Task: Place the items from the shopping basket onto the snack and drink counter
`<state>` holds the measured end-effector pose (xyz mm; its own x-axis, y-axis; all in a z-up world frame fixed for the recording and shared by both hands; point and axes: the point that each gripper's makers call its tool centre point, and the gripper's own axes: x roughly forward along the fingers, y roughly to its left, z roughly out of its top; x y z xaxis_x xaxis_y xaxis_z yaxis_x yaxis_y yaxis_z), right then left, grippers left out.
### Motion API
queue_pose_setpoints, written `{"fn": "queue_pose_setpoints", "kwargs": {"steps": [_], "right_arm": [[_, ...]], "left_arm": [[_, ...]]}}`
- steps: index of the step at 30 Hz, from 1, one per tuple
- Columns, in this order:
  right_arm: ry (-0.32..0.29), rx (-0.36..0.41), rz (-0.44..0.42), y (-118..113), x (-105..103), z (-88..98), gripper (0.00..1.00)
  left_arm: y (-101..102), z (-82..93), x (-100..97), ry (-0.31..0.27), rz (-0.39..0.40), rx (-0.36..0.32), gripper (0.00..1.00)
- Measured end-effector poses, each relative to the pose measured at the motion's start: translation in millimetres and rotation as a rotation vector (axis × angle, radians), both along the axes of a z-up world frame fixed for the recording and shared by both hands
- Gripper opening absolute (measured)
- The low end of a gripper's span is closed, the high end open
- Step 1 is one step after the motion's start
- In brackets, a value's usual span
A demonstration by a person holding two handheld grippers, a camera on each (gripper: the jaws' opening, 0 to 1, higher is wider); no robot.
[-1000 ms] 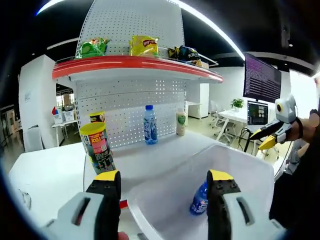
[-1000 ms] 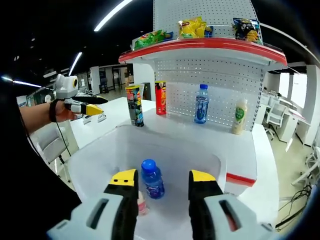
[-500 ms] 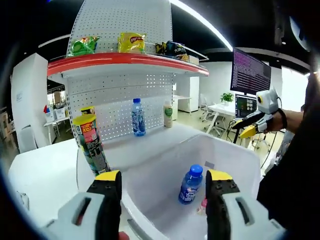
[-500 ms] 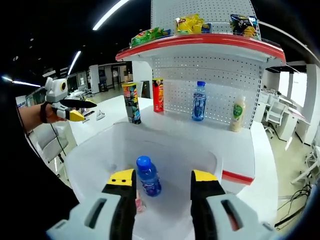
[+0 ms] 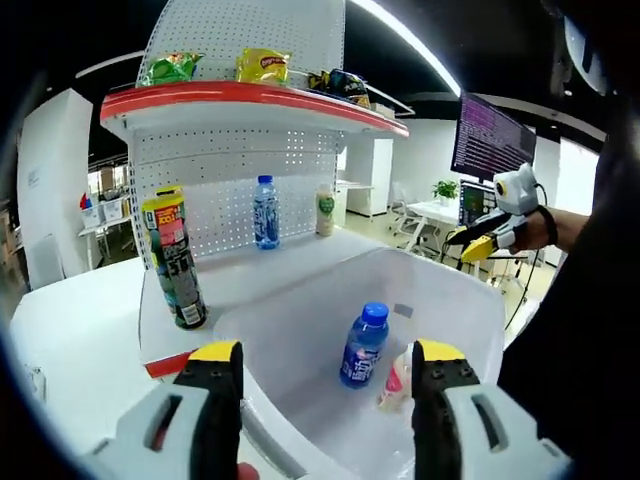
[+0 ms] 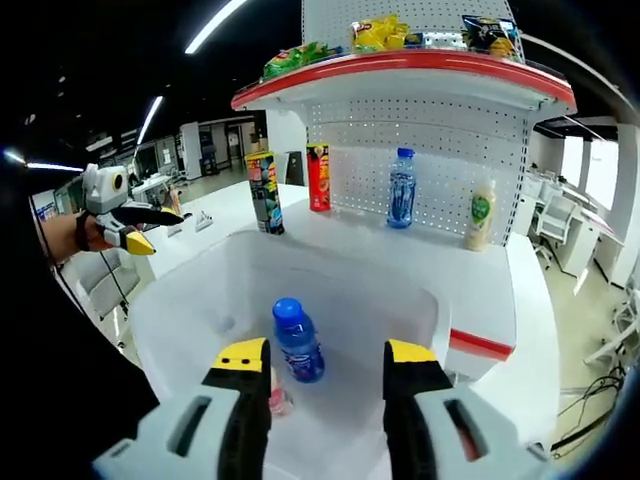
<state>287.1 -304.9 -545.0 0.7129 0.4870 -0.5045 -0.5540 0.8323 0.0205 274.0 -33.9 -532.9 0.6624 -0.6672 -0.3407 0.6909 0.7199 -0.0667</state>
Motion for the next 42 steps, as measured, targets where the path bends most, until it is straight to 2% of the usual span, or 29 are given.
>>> {"fn": "queue_pose_setpoints", "kwargs": {"steps": [5, 8, 13, 21, 28, 33, 42], "right_arm": [[-0.007, 0.028, -0.011, 0, -1, 2.8, 0.43], [-0.006, 0.024, -0.012, -1, -2, 2.3, 0.42], [-0.001, 0.015, -0.013, -3, -6, 1.7, 0.42], [0.02, -0.012, -0.007, -5, -11, -5.8, 0.42], [0.037, -0.019, -0.002, -3, -16, -11.1, 0.42], [0.039, -0.018, -0.005, -4, -20, -11.6, 0.42], [0.037, -0.018, -0.01, -6, -23, -10.8, 0.42]], "left_arm": [[-8, -5.3, -1.4, -0.031, -0.028, -0.035, 0.66], [-9, -12.3, 0.8, -0.022, -0.028, -0.05, 0.66], [-6, -32.2, 4.3, 0.014, -0.02, -0.014, 0.66], [-13, -48.1, 3.8, 0.064, -0.045, 0.063, 0.65], [-34, -57.6, 5.5, 0.088, -0.102, 0.072, 0.65], [-50, -55.5, 10.2, 0.079, -0.129, 0.056, 0.65], [-79, -67.6, 18.7, 0.075, -0.183, 0.058, 0.63]]}}
